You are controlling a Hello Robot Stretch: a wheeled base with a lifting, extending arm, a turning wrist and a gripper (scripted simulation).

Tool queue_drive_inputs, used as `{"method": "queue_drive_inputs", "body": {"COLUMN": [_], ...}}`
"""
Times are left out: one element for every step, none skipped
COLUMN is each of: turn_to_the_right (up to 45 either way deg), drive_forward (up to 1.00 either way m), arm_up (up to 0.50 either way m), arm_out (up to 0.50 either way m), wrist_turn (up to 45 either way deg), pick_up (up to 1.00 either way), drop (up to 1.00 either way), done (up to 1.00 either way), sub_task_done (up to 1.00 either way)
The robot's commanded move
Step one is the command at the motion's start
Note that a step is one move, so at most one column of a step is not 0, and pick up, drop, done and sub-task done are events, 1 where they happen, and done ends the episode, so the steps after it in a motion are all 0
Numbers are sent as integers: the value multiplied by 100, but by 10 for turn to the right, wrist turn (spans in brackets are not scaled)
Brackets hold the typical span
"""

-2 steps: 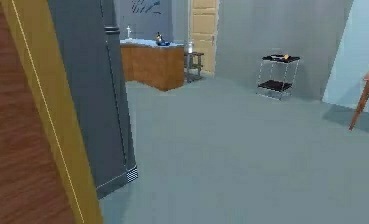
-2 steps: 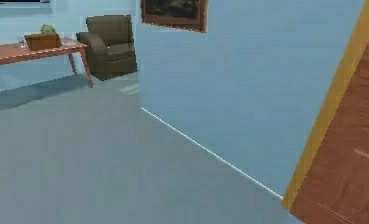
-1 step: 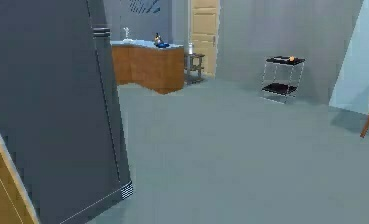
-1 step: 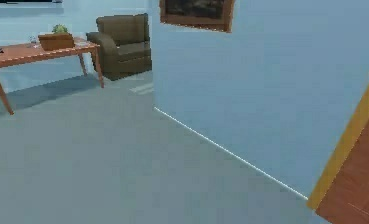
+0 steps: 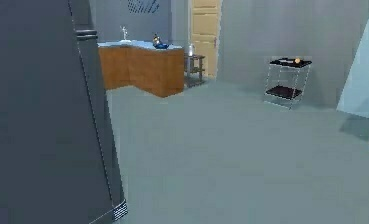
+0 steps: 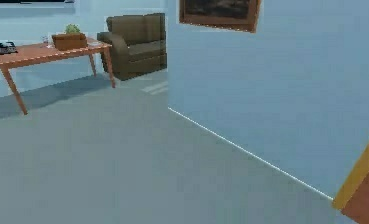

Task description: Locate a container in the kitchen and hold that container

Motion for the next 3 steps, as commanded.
{"method": "queue_drive_inputs", "body": {"turn_to_the_right": [450,180,0], "drive_forward": [0,0,20], "arm_up": [0,0,0], "arm_out": [0,0,0], "wrist_turn": [0,0,0], "pick_up": [0,0,0], "drop": [0,0,0], "done": [0,0,0], "sub_task_done": [0,0,0]}}
